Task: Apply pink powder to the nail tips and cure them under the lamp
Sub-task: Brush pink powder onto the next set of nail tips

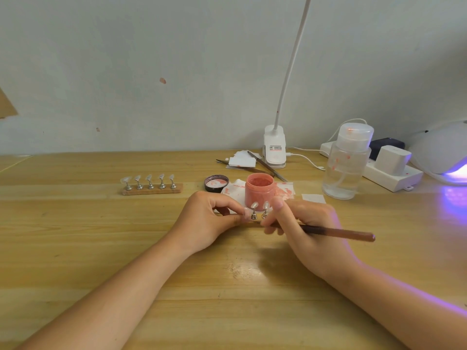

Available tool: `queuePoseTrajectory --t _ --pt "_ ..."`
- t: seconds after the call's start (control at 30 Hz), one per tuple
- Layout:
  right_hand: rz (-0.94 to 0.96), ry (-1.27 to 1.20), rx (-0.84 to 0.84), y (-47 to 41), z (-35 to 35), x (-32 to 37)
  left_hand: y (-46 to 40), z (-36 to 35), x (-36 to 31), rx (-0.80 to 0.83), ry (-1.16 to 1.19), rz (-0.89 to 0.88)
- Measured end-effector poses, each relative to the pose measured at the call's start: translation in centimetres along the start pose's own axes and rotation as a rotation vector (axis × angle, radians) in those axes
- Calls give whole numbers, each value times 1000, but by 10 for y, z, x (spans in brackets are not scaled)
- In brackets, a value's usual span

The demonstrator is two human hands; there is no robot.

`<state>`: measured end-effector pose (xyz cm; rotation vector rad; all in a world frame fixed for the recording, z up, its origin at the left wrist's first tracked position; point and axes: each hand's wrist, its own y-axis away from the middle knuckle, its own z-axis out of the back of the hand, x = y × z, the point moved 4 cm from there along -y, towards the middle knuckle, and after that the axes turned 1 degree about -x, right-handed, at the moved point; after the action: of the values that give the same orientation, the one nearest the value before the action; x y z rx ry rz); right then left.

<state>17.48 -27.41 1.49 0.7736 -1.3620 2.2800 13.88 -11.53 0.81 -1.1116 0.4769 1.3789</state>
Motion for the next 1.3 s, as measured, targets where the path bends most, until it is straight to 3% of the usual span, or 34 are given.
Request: queuePoseTrajectory --t 0.43,0.53,0.7,0.8,0.97,1.1,1.23,1.3 --pt "49 71 -26 -2 1 4 0 0 1 1 4 5" --pt "-57 -13 1 1 0 -1 0 0 0 8 14 -3" --pt "58 74 -43 -2 4 5 0 -1 -1 16 12 -31" --pt "-33 -6 3 1 2 1 0 -1 -3 20 17 -56" --pt "70 66 -51 -2 4 7 0 0 -2 6 27 -51" --pt "-29 -13 -13 1 3 1 1 0 -3 20 -6 -57" --pt "70 76 -39 -1 4 8 0 -1 -4 24 -7 -61" --pt "30 59 -8 -1 1 5 1 0 -4 28 -6 -63"
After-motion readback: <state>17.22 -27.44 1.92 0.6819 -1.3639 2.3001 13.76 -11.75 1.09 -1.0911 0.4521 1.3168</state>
